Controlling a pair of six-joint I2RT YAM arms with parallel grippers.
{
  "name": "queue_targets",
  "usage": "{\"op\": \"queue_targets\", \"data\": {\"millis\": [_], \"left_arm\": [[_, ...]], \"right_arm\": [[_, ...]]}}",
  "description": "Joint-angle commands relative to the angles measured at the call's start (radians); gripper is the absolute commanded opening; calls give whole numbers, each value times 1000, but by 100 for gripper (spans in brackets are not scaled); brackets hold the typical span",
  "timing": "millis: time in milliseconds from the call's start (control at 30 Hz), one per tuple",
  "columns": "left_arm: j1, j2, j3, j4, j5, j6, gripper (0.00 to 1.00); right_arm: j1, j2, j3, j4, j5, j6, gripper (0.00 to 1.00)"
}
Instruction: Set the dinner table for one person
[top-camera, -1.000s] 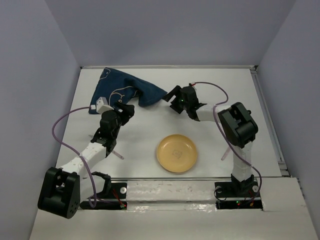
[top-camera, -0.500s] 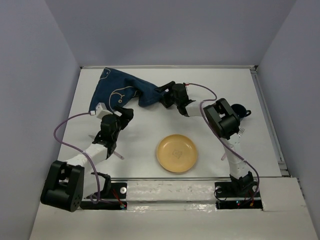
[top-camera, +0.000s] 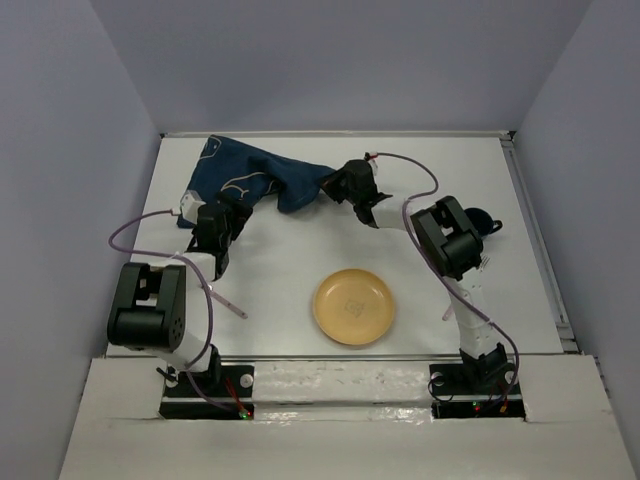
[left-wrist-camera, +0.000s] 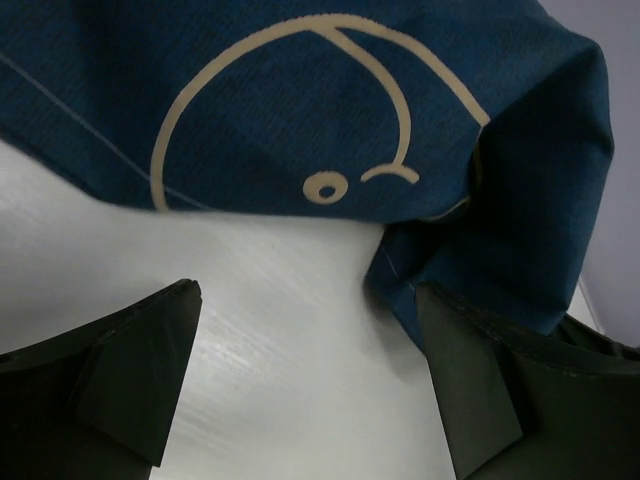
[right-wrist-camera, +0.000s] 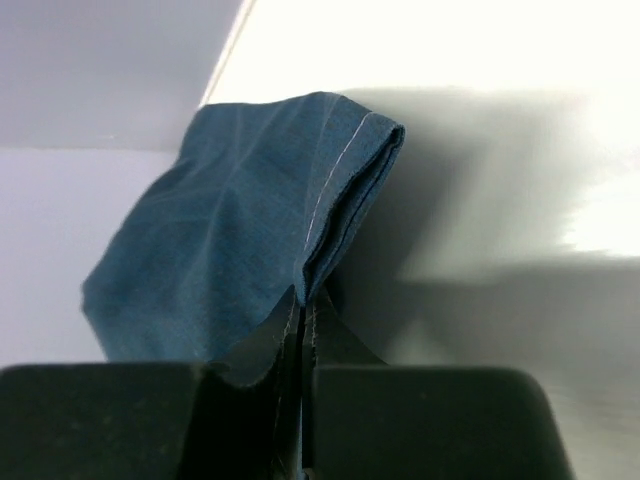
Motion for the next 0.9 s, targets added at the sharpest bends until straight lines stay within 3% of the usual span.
{"op": "queue_targets", "data": {"millis": [0, 467, 533, 600, 633, 667, 733, 867], "left_arm": [[27, 114, 119, 46, 4, 22, 99], [48, 315, 330, -48, -48, 95, 98], [48, 347, 366, -48, -61, 111, 80], [51, 369, 394, -46, -65, 132, 48], [54, 380, 422, -48, -56, 158, 24], [61, 383, 435, -51, -53, 177, 15], [70, 370, 468, -60, -55, 221, 0], [97, 298, 483, -69, -44, 267, 0]], "right_arm": [[-2, -114, -20, 27, 56, -162, 0], [-2, -289, -109, 54, 80, -414, 0], [-11, -308, -111, 53, 72, -445, 0], [-11, -321, -112, 48, 66, -488, 0], [-11, -329, -117, 42, 69, -506, 0], [-11, -344, -117, 36, 72, -546, 0], [-29, -363, -122, 17, 78, -590, 0], [-52, -392, -102, -30, 75, -745, 0]]}}
